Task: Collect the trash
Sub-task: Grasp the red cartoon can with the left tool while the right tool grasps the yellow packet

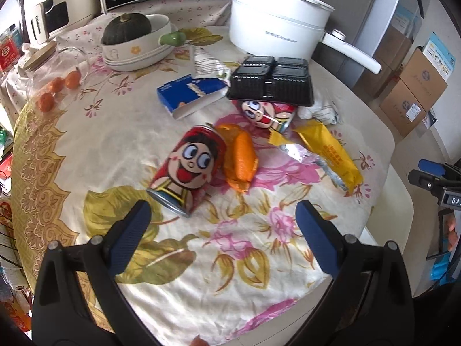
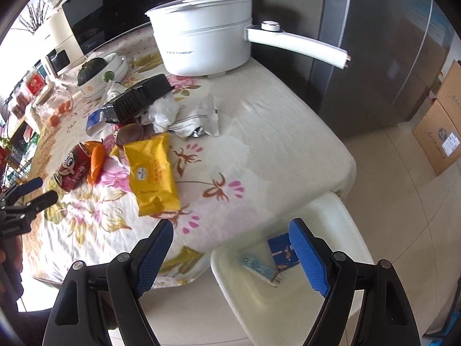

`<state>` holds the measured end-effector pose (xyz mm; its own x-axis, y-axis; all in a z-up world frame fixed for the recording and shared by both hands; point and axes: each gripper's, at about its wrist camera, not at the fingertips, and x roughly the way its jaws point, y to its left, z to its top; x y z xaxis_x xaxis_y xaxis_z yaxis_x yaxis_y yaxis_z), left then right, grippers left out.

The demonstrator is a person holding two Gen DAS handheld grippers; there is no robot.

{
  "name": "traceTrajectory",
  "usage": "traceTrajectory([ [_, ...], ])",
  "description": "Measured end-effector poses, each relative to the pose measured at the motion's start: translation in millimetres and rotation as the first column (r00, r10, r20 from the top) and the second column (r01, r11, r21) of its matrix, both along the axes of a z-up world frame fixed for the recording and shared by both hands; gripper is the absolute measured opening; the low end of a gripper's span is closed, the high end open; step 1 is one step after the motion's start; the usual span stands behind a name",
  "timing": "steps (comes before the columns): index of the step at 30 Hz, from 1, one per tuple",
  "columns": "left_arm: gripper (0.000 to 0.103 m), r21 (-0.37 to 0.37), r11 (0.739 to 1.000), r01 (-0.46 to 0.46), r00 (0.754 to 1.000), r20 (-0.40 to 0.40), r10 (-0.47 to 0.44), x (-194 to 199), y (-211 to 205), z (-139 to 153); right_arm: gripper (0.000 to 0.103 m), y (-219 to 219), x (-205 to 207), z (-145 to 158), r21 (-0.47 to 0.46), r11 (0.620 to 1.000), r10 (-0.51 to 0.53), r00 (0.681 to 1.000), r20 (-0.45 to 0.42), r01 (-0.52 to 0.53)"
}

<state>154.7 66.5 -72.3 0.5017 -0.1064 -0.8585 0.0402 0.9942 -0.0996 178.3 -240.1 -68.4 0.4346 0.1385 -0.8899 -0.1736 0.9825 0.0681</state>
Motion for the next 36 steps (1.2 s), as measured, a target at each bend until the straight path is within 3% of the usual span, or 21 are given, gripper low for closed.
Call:
traceTrajectory([
  [7,0.097,-0.078,0.995,-0.068,0.997,-0.032,0.065,24.6,32.9,-22.3,0.084,37.3,19.0,-9.2,-0.005,0.999,0.032,0.999,-0.012,-0.032],
  [14,0.088,-0.063,0.997,-0.043,0.997,-0.068,0.039,40.0,26.0,-39.2,0.084,69.7,37.7,-33.8,-0.003,0.996,0.091,0.994,-0.066,-0.091],
  [24,0.065,-0.091,0.993,-0.073,0.99,-0.13,0.061,48.1,33.4,-56.5,0.084,98.5,57.4,-67.0,0.017,0.992,0.126,0.985,-0.116,-0.125],
  [29,0.065,-0.114,0.989,-0.092,0.988,-0.132,0.076,48.1,36.2,-56.3,0.084,99.7,62.0,-74.0,0.009,0.995,0.102,0.99,-0.095,-0.101],
  [33,0.063,-0.098,0.992,-0.083,0.992,-0.105,0.073,42.9,33.9,-51.9,0.065,105.5,62.1,-71.2,-0.004,0.993,0.116,0.99,-0.075,-0.117],
  [36,0.062,-0.088,0.993,-0.075,0.995,-0.071,0.069,37.8,33.7,-43.5,0.058,108.2,62.7,-67.2,0.0,0.991,0.132,0.989,-0.069,-0.132],
])
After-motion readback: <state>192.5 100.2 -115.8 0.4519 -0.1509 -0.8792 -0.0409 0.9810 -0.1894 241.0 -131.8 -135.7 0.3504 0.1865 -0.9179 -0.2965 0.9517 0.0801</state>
